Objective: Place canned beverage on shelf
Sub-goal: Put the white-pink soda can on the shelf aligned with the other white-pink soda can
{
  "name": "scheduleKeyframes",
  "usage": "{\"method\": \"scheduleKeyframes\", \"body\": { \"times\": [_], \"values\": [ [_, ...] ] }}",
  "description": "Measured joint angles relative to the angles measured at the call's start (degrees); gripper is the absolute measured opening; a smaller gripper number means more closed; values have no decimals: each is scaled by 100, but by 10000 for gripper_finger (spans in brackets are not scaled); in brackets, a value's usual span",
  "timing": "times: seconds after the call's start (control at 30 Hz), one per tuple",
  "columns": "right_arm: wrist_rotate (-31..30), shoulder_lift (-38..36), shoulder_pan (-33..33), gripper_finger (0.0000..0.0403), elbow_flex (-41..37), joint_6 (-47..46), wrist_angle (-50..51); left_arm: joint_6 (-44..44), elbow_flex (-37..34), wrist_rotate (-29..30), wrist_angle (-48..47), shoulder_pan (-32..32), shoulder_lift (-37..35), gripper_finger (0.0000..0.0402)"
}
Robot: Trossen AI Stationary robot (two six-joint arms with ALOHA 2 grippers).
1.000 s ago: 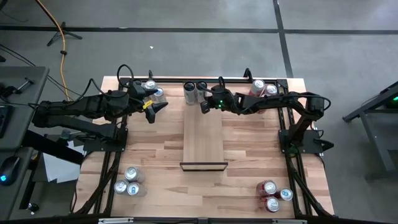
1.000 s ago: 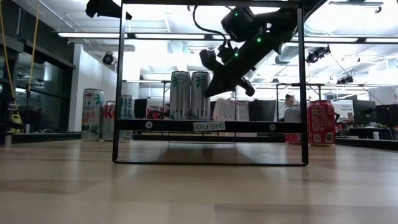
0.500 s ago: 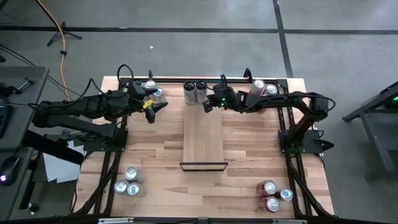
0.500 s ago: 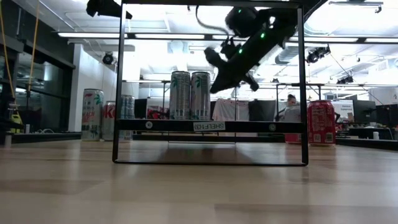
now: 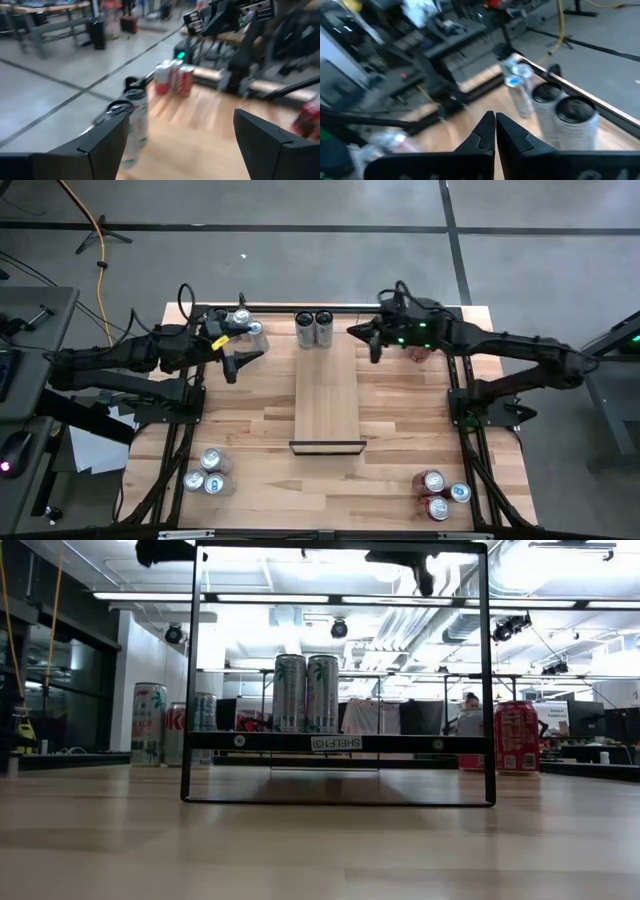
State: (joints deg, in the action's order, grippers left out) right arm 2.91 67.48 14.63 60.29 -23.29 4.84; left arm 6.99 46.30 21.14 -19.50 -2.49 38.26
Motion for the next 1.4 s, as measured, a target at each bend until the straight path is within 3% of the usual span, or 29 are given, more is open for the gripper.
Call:
{"method": "scheduleKeyframes", "body": {
  "times": [0.2,0.33,0.63,0.77,1.13,1.27,1.4],
  "values": [
    [16,-355,-203,0,0,-124,0,521,-1180,-803,1717,-328,-464,298],
    [124,-382,-346,0,0,-169,7,379,-1314,-788,2136,-406,-417,298],
    [508,-382,-509,13,0,684,299,185,-1313,-423,2312,-425,-366,298],
    [682,-382,-505,60,0,937,438,253,-1313,-186,2404,-425,-371,298],
    [657,-382,-505,253,0,1091,439,344,-1313,-185,2392,-423,-368,298],
    [654,-382,-505,286,0,1027,439,343,-1313,-264,2390,-423,-380,298],
    [475,-382,-505,291,0,985,438,340,-1313,-266,2382,-424,-380,298]
  ]
}}
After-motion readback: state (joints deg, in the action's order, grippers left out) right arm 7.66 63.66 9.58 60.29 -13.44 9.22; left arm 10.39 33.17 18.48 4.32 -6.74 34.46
